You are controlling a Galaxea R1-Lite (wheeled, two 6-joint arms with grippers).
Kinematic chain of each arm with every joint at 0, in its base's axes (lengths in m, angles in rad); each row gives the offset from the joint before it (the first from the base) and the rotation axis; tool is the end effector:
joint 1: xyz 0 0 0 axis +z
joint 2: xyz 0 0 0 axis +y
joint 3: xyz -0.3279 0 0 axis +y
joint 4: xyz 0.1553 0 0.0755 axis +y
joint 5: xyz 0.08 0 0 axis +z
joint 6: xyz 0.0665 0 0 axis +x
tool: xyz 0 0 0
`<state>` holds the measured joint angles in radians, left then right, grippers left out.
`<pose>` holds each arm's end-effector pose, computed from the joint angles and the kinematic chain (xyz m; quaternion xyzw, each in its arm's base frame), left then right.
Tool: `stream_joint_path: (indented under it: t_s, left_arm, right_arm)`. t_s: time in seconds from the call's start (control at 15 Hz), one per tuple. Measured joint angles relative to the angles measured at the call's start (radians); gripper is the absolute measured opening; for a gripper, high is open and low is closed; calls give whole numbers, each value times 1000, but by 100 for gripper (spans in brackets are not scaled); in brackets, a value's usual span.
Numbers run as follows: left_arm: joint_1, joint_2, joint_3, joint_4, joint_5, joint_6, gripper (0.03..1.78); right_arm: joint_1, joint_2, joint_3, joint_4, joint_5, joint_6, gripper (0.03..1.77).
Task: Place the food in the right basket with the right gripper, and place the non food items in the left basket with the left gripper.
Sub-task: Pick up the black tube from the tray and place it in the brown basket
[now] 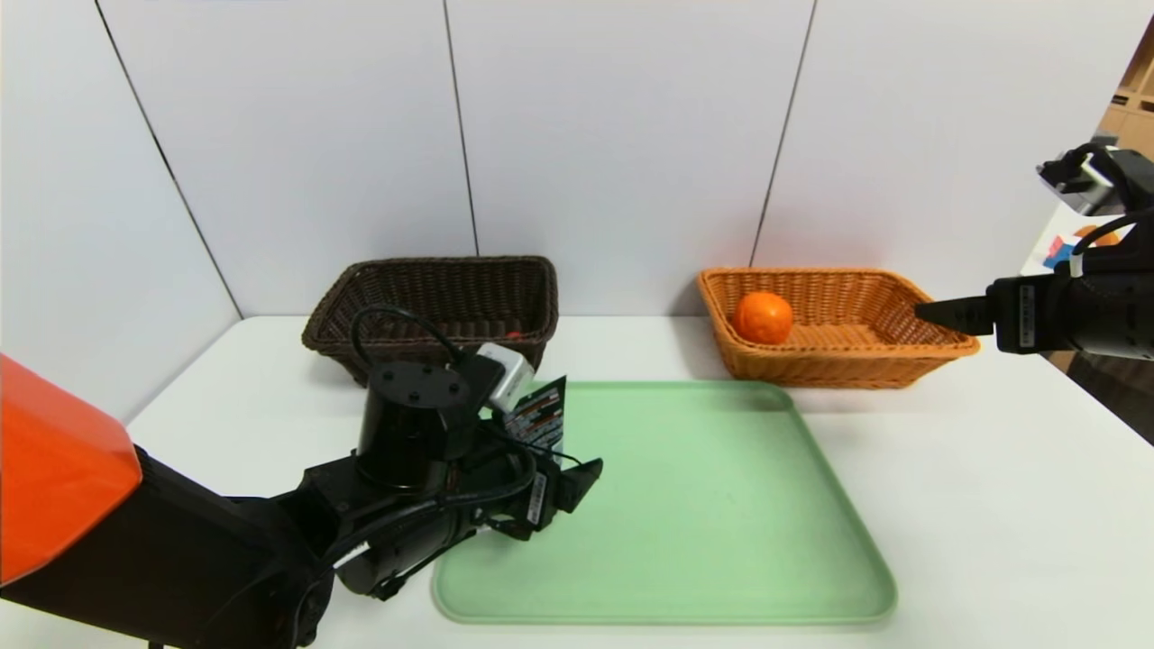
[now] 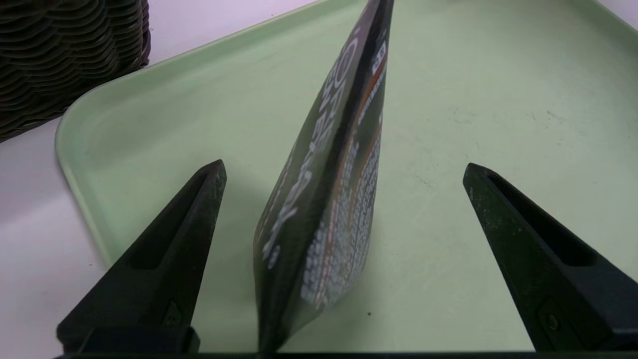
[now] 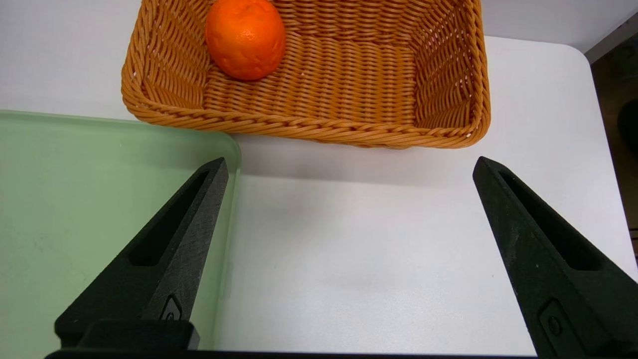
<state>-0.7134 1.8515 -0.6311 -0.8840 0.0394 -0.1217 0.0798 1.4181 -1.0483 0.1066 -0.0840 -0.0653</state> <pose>0.2689 -0.2292 0.1468 0.0048 0.1752 -0.3159 0.9325 0.2518 0.0145 0.2713 -0.0510 0.2351 0.0056 0.9706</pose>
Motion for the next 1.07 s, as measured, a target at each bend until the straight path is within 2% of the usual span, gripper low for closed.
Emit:
stream_joint_path:
  t_s: [0.33, 0.4, 0.6, 0.8, 0.93, 1.07]
  left_arm:
    - [0, 22, 0, -37, 3, 1, 169]
    - [0, 24, 0, -38, 10, 1, 158]
    - [0, 28, -2, -40, 16, -1, 111]
    - [0, 33, -4, -40, 17, -2, 79]
    - [0, 35, -6, -42, 17, -2, 43]
    - [1, 35, -4, -42, 16, -3, 43]
  right_arm:
    - [0, -5, 9, 1, 0, 0, 169]
    - [0, -5, 11, 1, 0, -1, 169]
    - [1, -6, 13, 2, 3, -1, 169]
    - [1, -6, 20, 1, 14, -1, 169]
    - [1, -7, 29, 0, 14, -1, 169]
    - [1, -7, 34, 0, 15, -1, 169]
